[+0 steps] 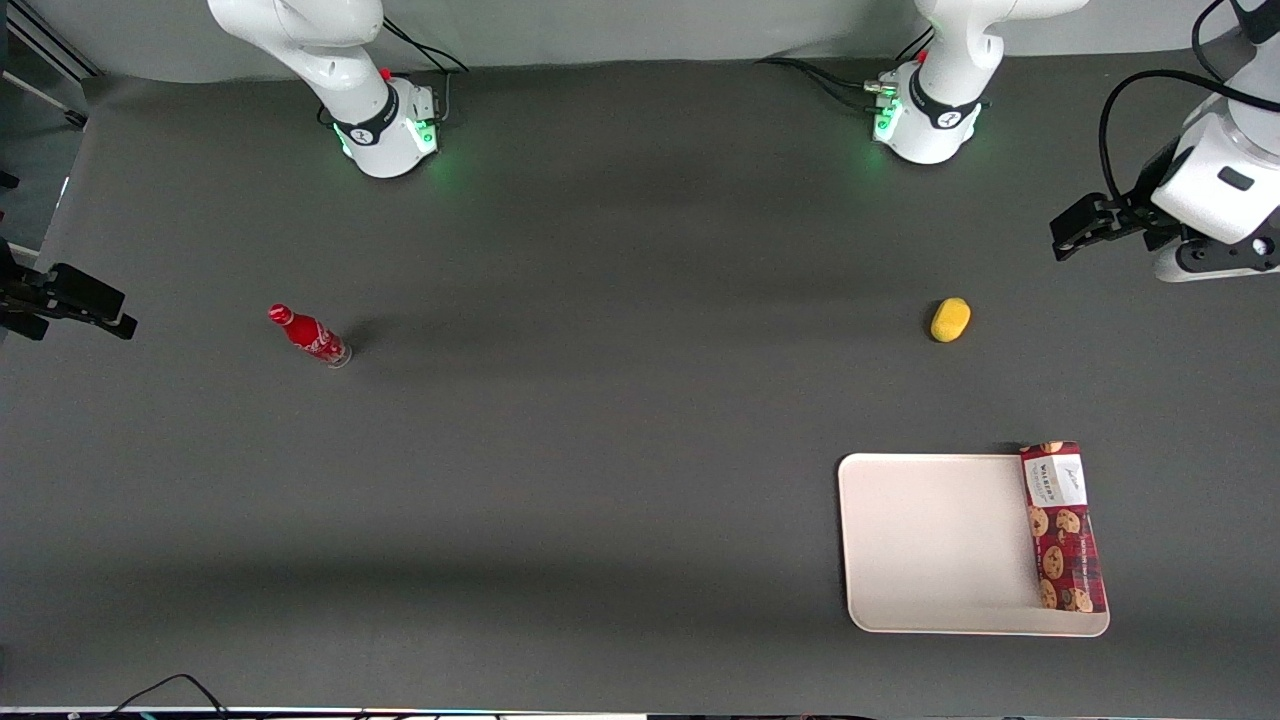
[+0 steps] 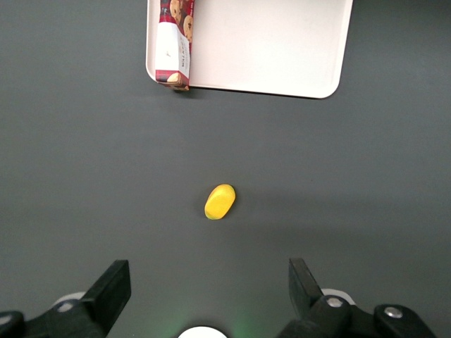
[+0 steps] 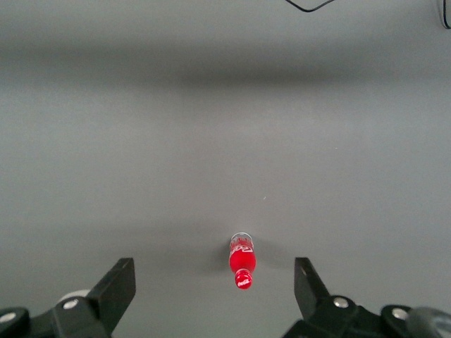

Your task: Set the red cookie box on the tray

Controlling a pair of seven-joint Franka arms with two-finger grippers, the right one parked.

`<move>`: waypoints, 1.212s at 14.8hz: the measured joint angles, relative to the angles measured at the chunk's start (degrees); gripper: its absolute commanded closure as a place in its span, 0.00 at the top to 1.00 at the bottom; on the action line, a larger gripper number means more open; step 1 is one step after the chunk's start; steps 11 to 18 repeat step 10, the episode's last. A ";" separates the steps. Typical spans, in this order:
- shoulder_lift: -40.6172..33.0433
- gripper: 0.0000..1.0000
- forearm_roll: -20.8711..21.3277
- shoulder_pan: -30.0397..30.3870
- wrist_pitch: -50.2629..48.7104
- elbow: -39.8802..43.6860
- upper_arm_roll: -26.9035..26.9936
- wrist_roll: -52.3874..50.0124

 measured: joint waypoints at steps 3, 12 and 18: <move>0.73 1.00 -0.03 -0.02 0.00 0.08 0.61 0.00; 4.01 1.00 -0.03 -0.24 -1.87 3.77 0.63 -0.07; 4.01 1.00 -0.03 -0.24 -1.87 3.77 0.63 -0.07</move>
